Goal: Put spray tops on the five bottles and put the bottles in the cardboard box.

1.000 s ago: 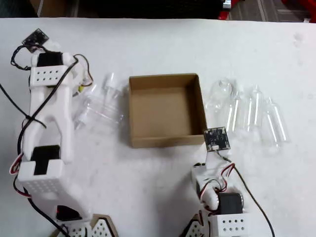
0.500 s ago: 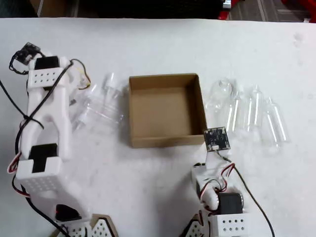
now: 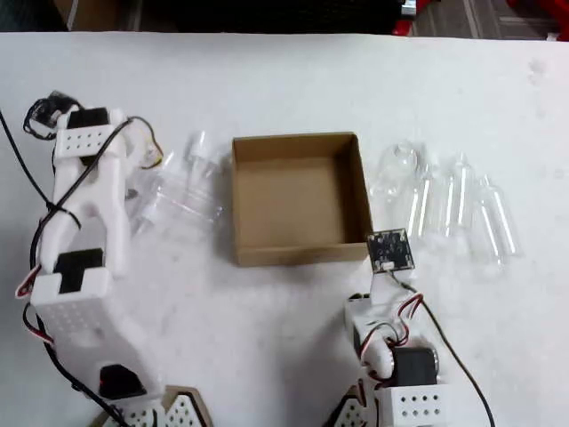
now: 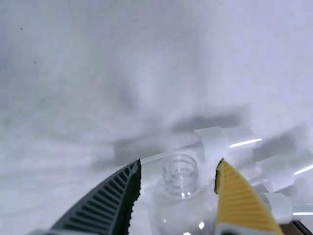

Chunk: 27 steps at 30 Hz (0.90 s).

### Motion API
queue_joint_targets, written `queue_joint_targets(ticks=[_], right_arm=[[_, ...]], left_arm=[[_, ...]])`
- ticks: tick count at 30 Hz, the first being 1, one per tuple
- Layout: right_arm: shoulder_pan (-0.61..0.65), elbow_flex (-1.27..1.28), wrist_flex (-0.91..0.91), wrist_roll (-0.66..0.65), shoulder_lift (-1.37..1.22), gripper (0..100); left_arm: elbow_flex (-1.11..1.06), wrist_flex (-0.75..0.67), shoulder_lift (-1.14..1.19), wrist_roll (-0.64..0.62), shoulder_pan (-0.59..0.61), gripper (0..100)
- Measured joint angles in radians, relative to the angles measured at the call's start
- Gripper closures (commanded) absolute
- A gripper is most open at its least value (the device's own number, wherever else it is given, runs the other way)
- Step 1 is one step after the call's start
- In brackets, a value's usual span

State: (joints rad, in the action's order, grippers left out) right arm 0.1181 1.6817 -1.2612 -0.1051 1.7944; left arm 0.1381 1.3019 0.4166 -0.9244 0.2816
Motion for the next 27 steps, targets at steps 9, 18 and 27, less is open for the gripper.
queue_joint_targets(ticks=[9, 18, 27], right_arm=[[0.000, 0.000, 0.000, 0.000, 0.000, 98.4], [0.000, 0.000, 0.000, 0.000, 0.000, 98.4], [0.000, 0.000, 0.000, 0.000, 0.000, 98.4]], left_arm=[[0.000, -0.009, 0.014, 0.000, 0.021, 77], [0.012, -0.009, 0.023, -0.002, 0.021, 77], [0.012, -0.009, 0.023, -0.018, -0.017, 77]])
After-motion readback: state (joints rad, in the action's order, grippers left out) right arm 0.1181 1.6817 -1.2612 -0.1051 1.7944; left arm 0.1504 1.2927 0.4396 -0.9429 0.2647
